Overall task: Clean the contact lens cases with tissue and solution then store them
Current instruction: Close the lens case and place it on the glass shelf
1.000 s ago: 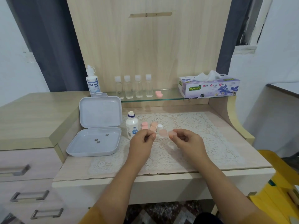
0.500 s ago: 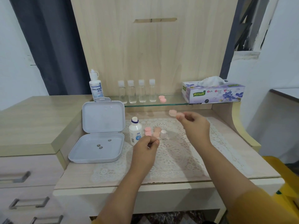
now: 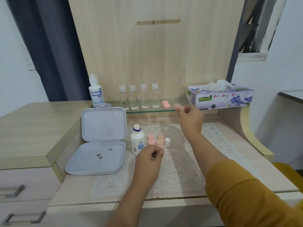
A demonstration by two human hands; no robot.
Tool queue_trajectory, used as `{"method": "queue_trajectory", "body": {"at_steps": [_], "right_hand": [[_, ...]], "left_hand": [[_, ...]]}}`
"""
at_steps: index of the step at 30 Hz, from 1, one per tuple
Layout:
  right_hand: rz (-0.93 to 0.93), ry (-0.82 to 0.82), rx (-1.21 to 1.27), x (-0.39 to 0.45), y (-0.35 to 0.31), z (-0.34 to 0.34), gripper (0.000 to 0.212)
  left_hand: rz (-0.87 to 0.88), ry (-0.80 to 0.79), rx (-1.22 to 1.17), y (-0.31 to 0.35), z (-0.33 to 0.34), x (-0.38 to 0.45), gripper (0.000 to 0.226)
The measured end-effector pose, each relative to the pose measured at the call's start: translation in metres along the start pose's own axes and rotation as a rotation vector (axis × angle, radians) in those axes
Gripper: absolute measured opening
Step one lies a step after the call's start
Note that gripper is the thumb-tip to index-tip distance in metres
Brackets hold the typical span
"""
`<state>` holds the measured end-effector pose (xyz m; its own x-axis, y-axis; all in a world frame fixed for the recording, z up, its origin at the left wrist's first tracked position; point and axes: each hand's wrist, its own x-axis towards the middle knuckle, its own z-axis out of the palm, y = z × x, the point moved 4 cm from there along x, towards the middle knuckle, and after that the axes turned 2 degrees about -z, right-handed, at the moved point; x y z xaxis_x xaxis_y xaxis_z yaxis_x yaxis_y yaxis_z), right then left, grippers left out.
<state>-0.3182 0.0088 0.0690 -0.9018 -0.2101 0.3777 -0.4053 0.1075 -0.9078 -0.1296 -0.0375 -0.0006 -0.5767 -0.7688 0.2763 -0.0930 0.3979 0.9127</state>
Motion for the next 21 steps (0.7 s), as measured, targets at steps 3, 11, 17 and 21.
{"method": "queue_trajectory", "body": {"at_steps": [3, 11, 17, 21], "right_hand": [[-0.010, -0.005, -0.019, 0.005, 0.001, 0.004, 0.018], [0.024, -0.028, -0.078, 0.016, 0.001, 0.016, 0.020], [0.019, -0.068, -0.122, 0.022, 0.000, 0.018, 0.024], [0.023, -0.096, -0.150, 0.022, -0.001, 0.021, 0.019]], "left_hand": [[-0.008, -0.002, -0.007, 0.000, 0.001, 0.000, 0.013], [-0.021, -0.005, -0.024, 0.000, 0.001, 0.001, 0.013], [-0.018, -0.004, -0.034, 0.000, 0.000, 0.000, 0.013], [-0.020, -0.005, -0.041, 0.001, 0.000, 0.000, 0.013]]}}
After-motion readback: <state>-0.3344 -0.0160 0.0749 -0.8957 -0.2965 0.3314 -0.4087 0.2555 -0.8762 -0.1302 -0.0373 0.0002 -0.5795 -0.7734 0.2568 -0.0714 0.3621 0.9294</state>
